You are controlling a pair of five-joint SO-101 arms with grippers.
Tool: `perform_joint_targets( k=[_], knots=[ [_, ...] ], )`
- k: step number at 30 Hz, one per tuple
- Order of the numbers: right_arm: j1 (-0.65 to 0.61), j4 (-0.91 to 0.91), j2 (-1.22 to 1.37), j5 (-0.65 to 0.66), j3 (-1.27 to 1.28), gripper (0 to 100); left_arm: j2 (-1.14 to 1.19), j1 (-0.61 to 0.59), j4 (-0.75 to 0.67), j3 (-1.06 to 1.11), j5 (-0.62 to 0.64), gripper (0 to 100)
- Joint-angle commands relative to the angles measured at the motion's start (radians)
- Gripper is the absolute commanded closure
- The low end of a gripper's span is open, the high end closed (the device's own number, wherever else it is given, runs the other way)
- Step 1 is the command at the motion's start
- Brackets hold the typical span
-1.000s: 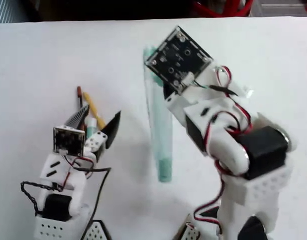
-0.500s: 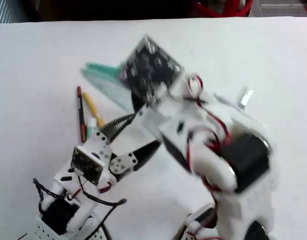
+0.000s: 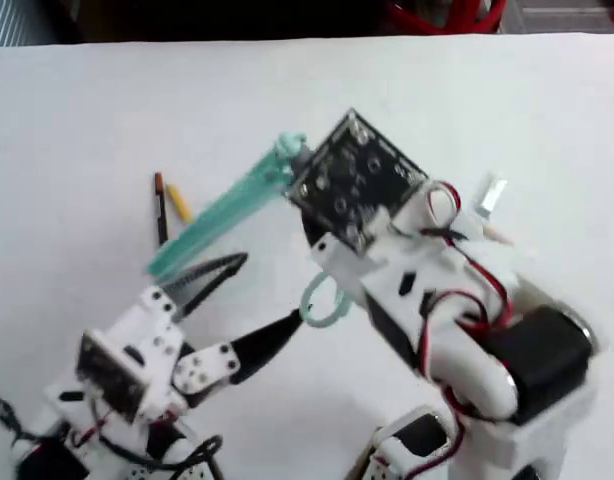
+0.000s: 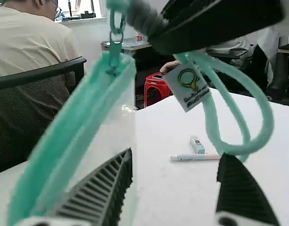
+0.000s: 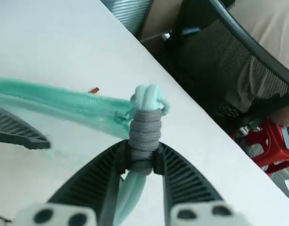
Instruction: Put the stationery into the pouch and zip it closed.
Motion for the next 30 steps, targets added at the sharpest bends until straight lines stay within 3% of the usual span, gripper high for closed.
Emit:
perform_joint_targets(
  k=[1,8,13,16,22,26,30],
  knots=[
    [0.033,-0.004,0.031,0.011,-0.009,97.9,0.001,0.016,0.144,-0.155,-0.123,71],
    [0.025,-0.002,0.016,0.011,-0.014,97.9,-0.001,0.015,0.396,-0.413,-0.37,71],
    [0.025,0.004,-0.021,0.011,-0.014,97.9,0.001,-0.012,0.42,-0.463,-0.433,71],
    [0.024,0.004,-0.053,0.012,-0.014,97.9,0.001,-0.114,0.322,-0.362,-0.47,71],
    [-0.007,0.036,-0.071,0.069,-0.006,97.9,0.002,-0.383,-0.084,-0.138,-0.483,71],
    [-0.03,0.039,-0.064,0.129,-0.006,97.9,0.067,-0.366,-0.048,-0.184,-0.608,71],
    [-0.033,0.039,-0.041,0.204,0.028,97.9,0.232,-0.366,0.002,-0.339,-0.603,71]
  ],
)
